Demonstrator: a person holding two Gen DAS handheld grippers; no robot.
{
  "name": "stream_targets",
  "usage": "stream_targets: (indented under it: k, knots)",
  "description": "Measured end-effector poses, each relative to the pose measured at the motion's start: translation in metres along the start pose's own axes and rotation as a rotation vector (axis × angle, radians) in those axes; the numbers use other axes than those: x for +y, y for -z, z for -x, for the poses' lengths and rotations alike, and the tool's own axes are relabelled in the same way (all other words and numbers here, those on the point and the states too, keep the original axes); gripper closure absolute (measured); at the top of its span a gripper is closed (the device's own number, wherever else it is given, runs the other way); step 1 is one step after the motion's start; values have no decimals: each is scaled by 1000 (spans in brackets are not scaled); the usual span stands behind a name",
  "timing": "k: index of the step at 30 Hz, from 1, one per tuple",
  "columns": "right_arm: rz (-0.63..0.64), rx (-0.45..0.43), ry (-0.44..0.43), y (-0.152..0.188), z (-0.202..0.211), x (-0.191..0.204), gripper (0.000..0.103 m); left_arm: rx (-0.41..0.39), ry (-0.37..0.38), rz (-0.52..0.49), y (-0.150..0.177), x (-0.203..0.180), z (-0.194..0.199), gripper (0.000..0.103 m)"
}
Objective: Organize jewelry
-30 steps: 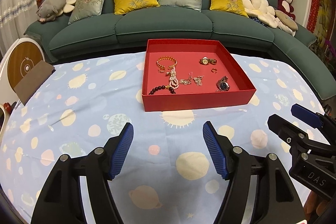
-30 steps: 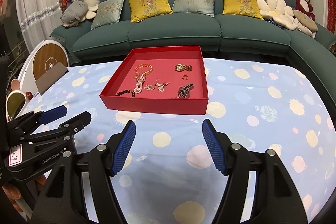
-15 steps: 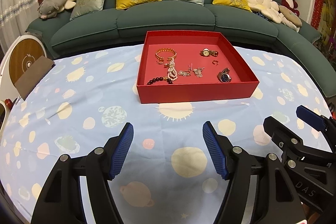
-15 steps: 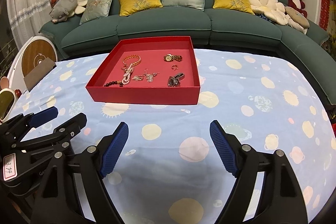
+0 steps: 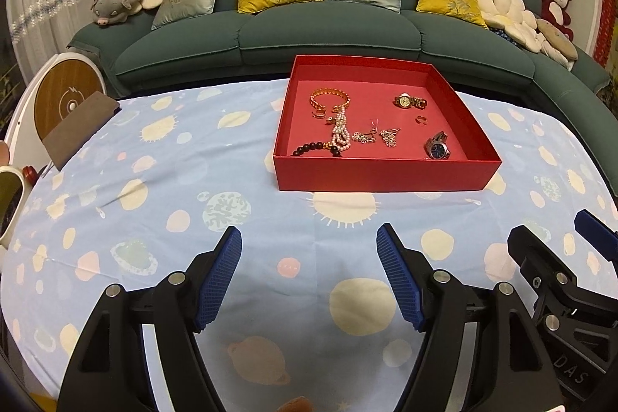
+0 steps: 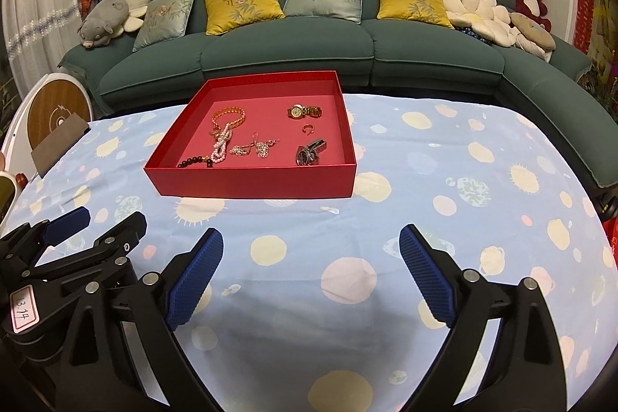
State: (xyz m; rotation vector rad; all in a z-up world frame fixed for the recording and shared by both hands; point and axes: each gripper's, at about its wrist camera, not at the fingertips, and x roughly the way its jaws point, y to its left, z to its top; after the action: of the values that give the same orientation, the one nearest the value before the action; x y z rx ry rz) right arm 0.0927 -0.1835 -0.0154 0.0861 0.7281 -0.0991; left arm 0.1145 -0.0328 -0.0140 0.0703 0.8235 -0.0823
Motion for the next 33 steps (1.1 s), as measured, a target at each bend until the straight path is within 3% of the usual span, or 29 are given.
stream_targets:
  k: [33]
  knots:
    - [44, -20, 20, 6, 3, 8, 12, -56, -56, -14, 1, 1, 6, 29]
